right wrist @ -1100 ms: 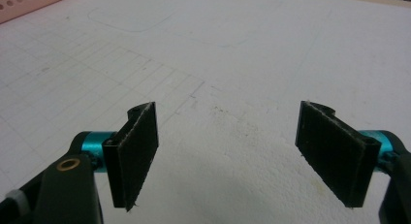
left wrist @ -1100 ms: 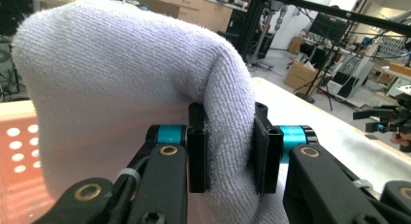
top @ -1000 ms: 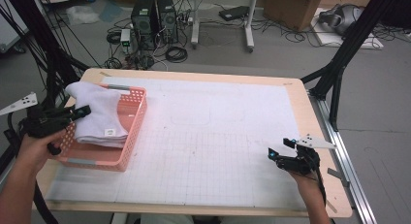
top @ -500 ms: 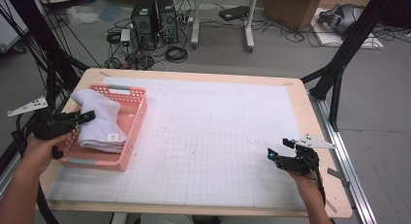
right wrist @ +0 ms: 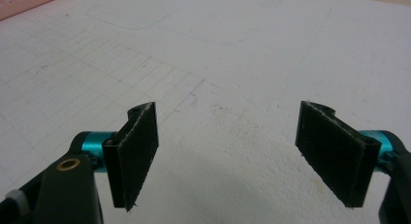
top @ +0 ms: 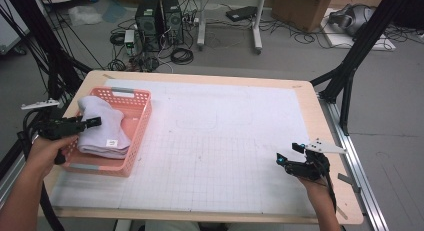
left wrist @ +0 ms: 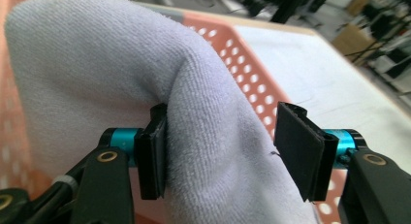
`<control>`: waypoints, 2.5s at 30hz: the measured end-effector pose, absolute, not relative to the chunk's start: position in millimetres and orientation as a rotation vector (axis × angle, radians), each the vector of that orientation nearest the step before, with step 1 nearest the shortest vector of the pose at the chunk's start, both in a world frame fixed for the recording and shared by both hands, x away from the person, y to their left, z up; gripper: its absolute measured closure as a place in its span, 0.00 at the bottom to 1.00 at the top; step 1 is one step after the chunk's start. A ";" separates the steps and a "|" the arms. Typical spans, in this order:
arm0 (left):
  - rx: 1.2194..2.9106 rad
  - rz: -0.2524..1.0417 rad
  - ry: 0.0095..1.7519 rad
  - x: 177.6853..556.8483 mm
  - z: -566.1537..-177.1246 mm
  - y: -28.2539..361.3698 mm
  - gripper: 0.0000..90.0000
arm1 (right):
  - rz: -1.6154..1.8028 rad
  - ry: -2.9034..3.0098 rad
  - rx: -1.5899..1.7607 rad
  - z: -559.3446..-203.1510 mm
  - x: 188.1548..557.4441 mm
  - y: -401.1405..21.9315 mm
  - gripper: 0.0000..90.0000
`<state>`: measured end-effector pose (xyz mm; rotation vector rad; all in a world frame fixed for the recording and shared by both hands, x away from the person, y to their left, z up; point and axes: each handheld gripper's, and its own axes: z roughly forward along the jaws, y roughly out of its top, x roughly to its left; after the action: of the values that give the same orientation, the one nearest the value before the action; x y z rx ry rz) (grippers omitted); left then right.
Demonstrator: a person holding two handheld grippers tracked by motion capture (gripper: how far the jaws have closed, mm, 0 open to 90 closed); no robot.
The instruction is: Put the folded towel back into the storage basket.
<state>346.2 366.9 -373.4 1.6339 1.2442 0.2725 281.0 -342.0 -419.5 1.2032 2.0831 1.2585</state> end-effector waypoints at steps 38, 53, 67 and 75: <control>1.550 0.503 1.360 340.4 -358.6 379.8 0.39 | 1.251 2.096 1.197 -420.6 283.1 -338.2 0.25; 1.741 0.519 1.428 352.5 -375.3 348.8 0.41 | 1.251 2.095 1.198 -420.4 283.1 -337.8 0.25; 1.868 0.529 1.563 379.9 -401.8 332.5 0.41 | 1.243 2.100 1.195 -420.8 282.8 -337.8 0.25; 1.796 0.407 1.454 385.2 -407.1 323.4 0.44 | 1.241 2.109 1.192 -421.9 284.8 -334.8 0.25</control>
<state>385.2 323.4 -407.1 1.7962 1.4539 0.4073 284.8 -334.8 -421.9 1.1923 2.1090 1.2410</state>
